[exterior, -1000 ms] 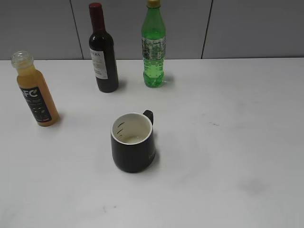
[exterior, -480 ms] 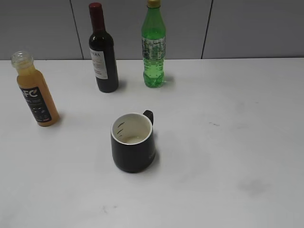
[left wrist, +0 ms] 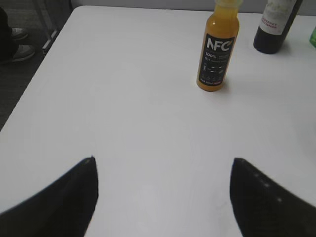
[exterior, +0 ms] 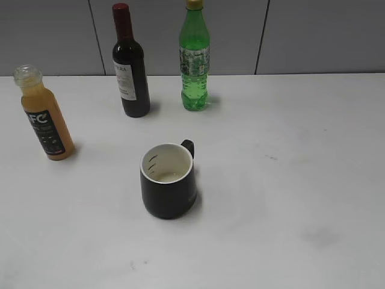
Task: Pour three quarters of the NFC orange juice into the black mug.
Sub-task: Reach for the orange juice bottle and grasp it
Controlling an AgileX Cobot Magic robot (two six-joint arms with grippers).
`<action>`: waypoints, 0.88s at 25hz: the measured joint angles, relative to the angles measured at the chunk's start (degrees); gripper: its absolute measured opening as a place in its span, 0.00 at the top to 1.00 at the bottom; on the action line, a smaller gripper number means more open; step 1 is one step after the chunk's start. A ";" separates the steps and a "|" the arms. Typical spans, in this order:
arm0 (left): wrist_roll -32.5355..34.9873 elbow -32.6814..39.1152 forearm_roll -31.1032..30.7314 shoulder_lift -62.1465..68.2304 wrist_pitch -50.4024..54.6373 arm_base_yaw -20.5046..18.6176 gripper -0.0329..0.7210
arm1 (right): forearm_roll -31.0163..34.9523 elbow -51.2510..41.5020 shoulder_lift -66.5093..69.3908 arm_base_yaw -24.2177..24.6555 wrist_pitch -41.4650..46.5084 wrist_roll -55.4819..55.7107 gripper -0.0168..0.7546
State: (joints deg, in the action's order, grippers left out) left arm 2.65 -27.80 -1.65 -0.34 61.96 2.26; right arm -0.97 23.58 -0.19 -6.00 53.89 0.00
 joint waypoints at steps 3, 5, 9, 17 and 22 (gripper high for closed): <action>0.00 -0.23 0.00 0.00 -0.86 0.00 0.10 | 0.00 0.00 0.00 0.00 0.00 0.00 0.22; 0.00 -0.76 0.00 0.96 -3.30 0.00 0.10 | 0.00 0.00 0.00 0.00 0.00 0.00 0.22; 0.00 -0.82 0.00 6.35 -13.92 0.00 0.10 | 0.00 0.00 0.00 0.00 0.00 0.00 0.22; 0.00 -0.75 0.11 23.17 -41.54 0.28 0.10 | 0.00 0.00 0.00 0.00 0.00 0.00 0.22; 0.00 -0.75 0.06 34.08 -55.25 0.35 0.11 | 0.00 0.00 0.00 0.00 0.00 0.00 0.22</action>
State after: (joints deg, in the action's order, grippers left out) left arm 2.65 -28.55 -1.59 33.74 6.71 2.62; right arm -0.97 23.58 -0.19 -6.00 53.89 0.00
